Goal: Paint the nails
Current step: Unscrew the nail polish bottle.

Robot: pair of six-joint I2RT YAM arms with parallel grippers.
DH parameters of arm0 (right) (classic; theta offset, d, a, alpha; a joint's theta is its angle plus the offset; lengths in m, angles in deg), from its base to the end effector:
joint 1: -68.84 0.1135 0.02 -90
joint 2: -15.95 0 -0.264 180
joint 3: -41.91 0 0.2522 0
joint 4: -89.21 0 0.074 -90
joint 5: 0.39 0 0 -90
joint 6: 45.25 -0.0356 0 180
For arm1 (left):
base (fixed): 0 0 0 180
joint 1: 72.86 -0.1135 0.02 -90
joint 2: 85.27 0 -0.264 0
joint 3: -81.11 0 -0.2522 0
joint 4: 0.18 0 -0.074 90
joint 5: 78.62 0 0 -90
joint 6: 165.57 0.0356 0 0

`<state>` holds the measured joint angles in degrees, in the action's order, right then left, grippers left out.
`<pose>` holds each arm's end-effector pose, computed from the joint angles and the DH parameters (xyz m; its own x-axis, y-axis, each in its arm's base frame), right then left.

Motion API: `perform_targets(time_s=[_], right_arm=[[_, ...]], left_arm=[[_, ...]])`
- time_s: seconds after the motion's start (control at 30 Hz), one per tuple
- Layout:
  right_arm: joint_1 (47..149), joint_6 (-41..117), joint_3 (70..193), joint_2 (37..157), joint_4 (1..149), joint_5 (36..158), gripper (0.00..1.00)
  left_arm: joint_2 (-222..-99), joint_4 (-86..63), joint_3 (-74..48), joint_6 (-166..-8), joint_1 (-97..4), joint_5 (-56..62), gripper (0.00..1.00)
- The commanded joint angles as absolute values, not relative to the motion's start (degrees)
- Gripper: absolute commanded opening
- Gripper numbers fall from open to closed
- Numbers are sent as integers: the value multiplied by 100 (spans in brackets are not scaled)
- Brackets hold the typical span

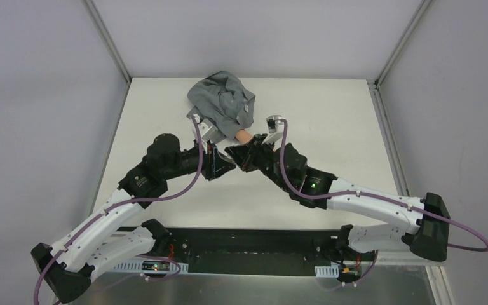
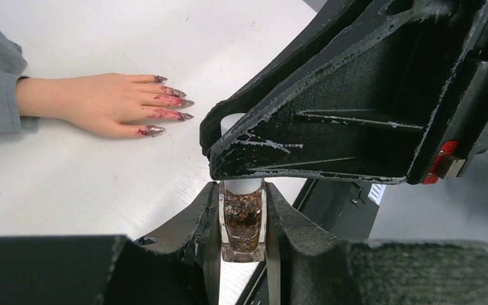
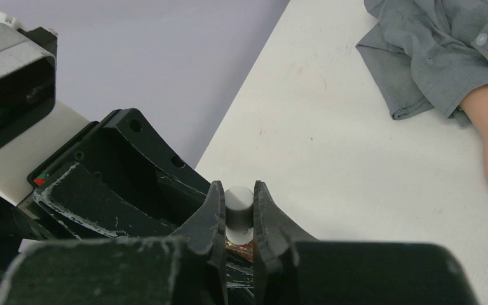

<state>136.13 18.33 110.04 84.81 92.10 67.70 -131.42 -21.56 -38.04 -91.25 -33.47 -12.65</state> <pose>0.1219 0.2568 0.3606 -0.3037 0.3436 -0.8887 -0.6440 0.6134 0.4572 0.1352 -0.1298 0.3555 -0.3277 -0.0503 -0.9434 0.8347 0.4524 -0.3140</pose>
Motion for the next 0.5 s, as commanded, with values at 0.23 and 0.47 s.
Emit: perform_targets(time_s=[0.23,0.47], right_arm=[[13549,2059,11246,8276,8778,6613,0],[13280,2191,11092,7983,8635,7177,0]], left_arm=[[-13160,-2010,-3483,-9041,-3305,-1865,0],[-13303,-1827,-3457,-9115,-3314,-2540,0]])
